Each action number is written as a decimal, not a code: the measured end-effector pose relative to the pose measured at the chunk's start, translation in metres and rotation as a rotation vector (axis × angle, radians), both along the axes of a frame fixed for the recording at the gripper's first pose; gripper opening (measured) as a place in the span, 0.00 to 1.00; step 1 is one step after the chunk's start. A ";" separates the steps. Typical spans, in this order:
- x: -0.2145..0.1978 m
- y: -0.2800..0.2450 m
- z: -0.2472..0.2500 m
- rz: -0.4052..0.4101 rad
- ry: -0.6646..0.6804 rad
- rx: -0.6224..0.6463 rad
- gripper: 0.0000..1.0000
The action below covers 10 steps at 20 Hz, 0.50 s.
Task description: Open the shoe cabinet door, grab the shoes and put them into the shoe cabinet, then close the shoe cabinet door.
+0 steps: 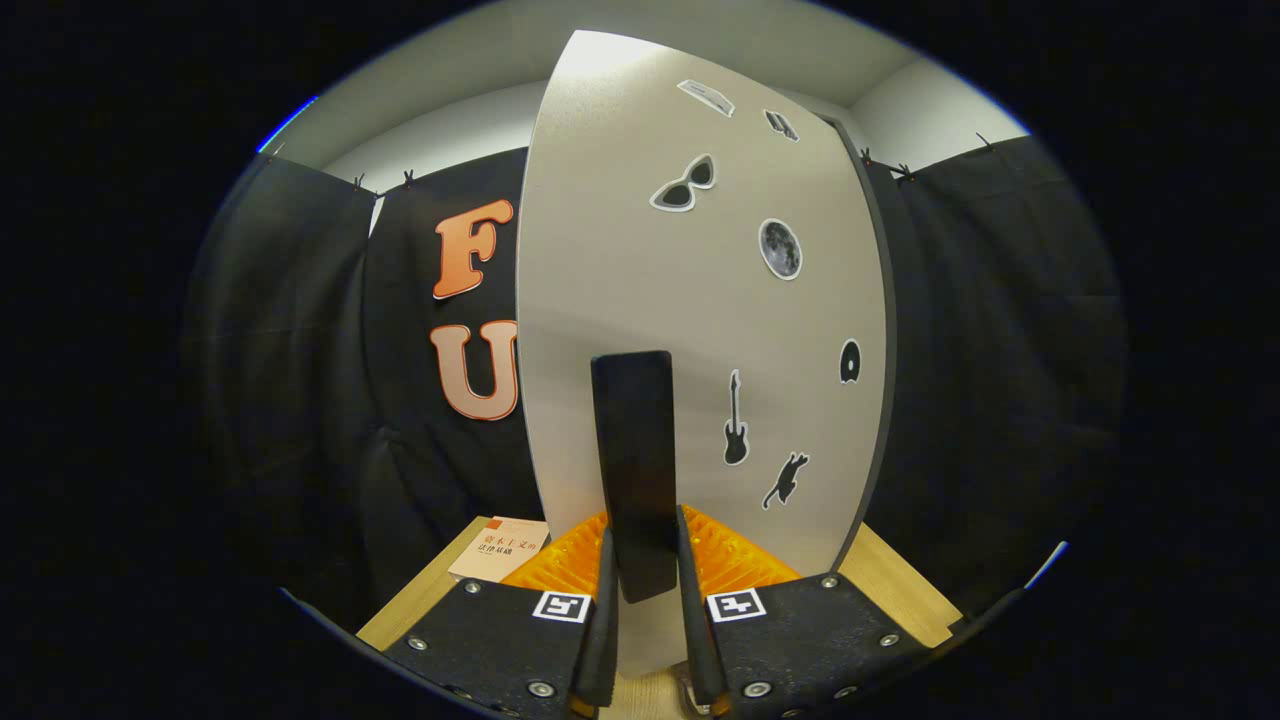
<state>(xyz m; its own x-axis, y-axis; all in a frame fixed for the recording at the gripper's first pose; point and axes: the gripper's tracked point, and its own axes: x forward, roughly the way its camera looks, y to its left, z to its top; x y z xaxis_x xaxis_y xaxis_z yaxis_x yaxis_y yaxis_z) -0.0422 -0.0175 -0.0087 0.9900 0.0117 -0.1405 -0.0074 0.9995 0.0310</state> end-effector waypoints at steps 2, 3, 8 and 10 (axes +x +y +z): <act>-0.003 -0.003 0.000 -0.007 0.000 0.001 0.28; -0.005 -0.005 -0.001 -0.010 0.002 0.001 0.29; -0.007 -0.010 0.000 -0.026 0.004 0.000 0.28; -0.010 -0.014 -0.001 -0.034 0.003 0.004 0.28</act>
